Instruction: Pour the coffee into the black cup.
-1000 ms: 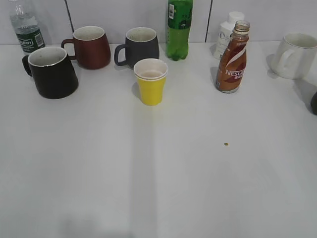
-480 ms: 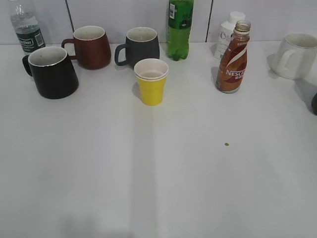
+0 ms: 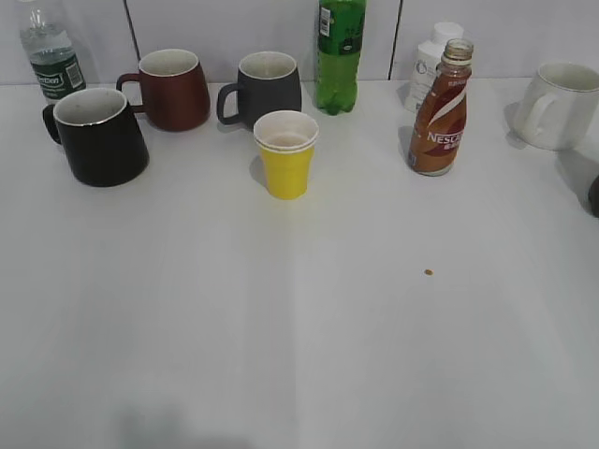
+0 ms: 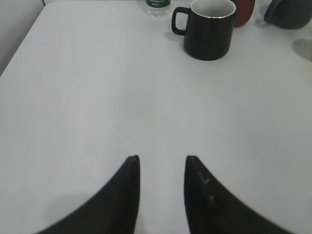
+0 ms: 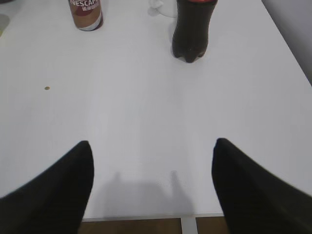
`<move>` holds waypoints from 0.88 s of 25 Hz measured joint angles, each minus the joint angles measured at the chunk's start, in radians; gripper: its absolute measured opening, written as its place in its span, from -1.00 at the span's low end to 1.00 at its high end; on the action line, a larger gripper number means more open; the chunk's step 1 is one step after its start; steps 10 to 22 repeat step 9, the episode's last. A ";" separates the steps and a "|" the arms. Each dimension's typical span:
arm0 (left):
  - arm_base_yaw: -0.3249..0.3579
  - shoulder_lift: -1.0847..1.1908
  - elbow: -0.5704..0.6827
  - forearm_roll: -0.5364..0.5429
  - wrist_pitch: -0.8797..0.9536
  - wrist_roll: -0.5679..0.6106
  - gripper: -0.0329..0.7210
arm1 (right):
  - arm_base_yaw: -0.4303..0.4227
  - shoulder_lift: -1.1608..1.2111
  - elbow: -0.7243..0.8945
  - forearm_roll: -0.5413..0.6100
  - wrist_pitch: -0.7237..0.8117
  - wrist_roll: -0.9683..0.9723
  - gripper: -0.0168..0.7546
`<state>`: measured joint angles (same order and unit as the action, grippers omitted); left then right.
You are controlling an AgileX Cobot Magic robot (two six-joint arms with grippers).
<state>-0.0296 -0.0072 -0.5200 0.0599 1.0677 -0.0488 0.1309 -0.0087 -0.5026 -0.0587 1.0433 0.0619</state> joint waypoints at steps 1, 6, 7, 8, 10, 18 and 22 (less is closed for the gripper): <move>0.000 0.000 0.000 0.000 0.000 0.000 -0.28 | 0.000 0.000 0.000 0.000 0.000 0.000 0.57; 0.000 0.000 0.000 0.000 0.000 0.000 -0.28 | 0.000 0.000 0.000 0.000 0.000 0.000 0.57; 0.000 0.000 0.000 0.000 0.000 0.000 -0.28 | 0.000 0.000 0.000 0.000 0.000 0.000 0.57; 0.000 0.000 0.000 0.000 0.000 0.000 -0.28 | 0.000 0.000 0.000 0.000 0.000 0.000 0.57; 0.000 0.000 0.000 0.000 0.000 0.000 -0.28 | 0.000 0.000 0.000 0.000 0.000 0.000 0.57; 0.000 0.000 0.000 0.000 0.000 0.000 -0.28 | 0.000 0.000 0.000 0.000 0.000 0.000 0.57; 0.000 0.000 0.000 0.000 0.000 0.000 -0.28 | 0.000 0.000 0.000 0.000 0.000 0.000 0.57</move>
